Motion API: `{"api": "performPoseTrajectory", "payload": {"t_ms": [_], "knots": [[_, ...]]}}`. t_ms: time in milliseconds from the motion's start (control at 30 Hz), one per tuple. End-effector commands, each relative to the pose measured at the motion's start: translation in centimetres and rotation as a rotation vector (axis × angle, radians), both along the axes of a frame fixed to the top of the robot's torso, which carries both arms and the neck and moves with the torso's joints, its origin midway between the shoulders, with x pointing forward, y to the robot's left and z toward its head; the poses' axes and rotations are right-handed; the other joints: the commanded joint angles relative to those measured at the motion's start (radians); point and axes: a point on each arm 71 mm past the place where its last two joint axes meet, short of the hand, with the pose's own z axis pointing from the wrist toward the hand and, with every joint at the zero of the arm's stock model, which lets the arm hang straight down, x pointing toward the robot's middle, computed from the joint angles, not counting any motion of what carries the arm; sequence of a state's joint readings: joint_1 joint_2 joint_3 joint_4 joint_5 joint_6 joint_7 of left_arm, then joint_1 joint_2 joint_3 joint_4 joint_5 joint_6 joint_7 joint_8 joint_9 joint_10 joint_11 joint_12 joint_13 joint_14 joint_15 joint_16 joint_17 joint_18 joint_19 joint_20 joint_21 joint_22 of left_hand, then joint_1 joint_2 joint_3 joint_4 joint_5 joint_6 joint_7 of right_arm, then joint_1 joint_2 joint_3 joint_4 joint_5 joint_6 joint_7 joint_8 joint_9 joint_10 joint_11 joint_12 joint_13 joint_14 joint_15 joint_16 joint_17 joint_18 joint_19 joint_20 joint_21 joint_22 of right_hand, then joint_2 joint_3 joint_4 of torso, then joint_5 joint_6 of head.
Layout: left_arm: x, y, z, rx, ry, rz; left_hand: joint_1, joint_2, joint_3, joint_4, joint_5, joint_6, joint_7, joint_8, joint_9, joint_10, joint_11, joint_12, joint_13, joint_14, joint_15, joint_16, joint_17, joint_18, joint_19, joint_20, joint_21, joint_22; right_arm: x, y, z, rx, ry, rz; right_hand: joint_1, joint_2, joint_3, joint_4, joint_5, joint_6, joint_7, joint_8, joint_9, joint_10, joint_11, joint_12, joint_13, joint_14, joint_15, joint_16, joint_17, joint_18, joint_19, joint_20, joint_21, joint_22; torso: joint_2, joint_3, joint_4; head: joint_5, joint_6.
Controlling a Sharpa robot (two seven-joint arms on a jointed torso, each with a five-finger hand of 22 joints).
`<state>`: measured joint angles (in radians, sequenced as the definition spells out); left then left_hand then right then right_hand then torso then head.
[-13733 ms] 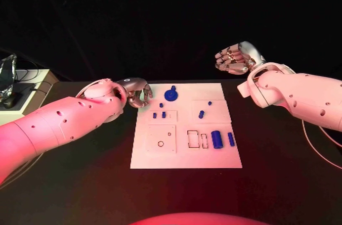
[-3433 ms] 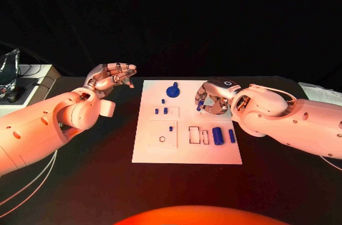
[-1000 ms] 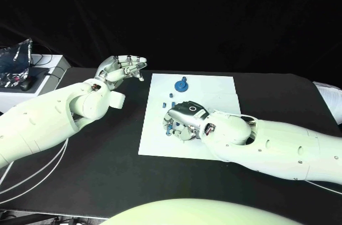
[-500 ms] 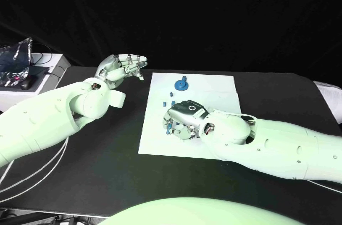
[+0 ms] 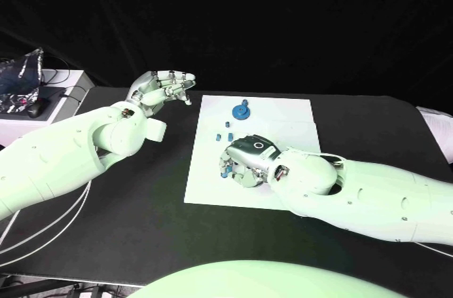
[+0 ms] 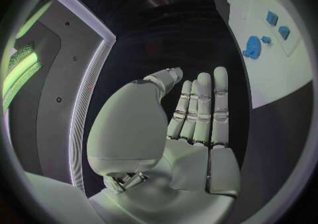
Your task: Assemble the parts on the task board
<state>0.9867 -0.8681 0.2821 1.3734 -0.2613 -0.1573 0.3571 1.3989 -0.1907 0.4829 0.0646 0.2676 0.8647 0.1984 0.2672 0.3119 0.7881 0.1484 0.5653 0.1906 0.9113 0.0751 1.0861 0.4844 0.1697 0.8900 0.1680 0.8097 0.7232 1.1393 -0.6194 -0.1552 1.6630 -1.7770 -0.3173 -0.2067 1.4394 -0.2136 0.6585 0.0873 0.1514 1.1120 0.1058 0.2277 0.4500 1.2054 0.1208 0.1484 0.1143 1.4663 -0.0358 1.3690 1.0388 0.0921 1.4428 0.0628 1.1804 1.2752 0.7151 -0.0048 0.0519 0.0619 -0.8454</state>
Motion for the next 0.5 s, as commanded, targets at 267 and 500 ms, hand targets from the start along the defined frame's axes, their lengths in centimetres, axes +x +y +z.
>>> {"api": "performPoseTrajectory", "payload": {"t_ms": [267,500], "knots": [[-0.02,-0.16,0.12,-0.003,-0.009,-0.008,0.009,0.003,-0.005,0.002,0.0,-0.006,0.001,0.003,-0.001,-0.006,0.0,0.001,-0.001,-0.006,0.002,-0.001,0.001,0.014,0.004,0.001,-0.004,-0.001,-0.04,0.1,-0.15,-0.022,-0.023,-0.005,-0.003,0.008,0.005,-0.007,0.003,-0.002,0.003,0.003,0.002,0.091,-0.082,0.003,0.003,0.014,-0.004,0.001,0.0,-0.009,-0.003,-0.003,-0.002,0.002,0.0,-0.0005,-0.0007,-0.001,-0.001],[-0.04,-0.17,0.13,-0.002,-0.008,-0.009,0.009,0.003,-0.005,0.002,0.0,-0.006,0.001,0.003,-0.001,-0.006,0.0,0.001,-0.001,-0.006,0.002,-0.001,0.001,0.014,0.004,0.001,-0.004,-0.001,0.05,0.42,-0.24,-0.016,-0.012,0.005,-0.058,-0.009,-0.007,-0.016,0.022,-0.046,0.018,-0.019,0.005,0.045,-0.063,-0.039,-0.006,0.013,0.012,0.0,-0.006,-0.008,-0.009,0.008,-0.015,-0.003,0.0,-0.0008,-0.0002,-0.002,-0.001]]}}
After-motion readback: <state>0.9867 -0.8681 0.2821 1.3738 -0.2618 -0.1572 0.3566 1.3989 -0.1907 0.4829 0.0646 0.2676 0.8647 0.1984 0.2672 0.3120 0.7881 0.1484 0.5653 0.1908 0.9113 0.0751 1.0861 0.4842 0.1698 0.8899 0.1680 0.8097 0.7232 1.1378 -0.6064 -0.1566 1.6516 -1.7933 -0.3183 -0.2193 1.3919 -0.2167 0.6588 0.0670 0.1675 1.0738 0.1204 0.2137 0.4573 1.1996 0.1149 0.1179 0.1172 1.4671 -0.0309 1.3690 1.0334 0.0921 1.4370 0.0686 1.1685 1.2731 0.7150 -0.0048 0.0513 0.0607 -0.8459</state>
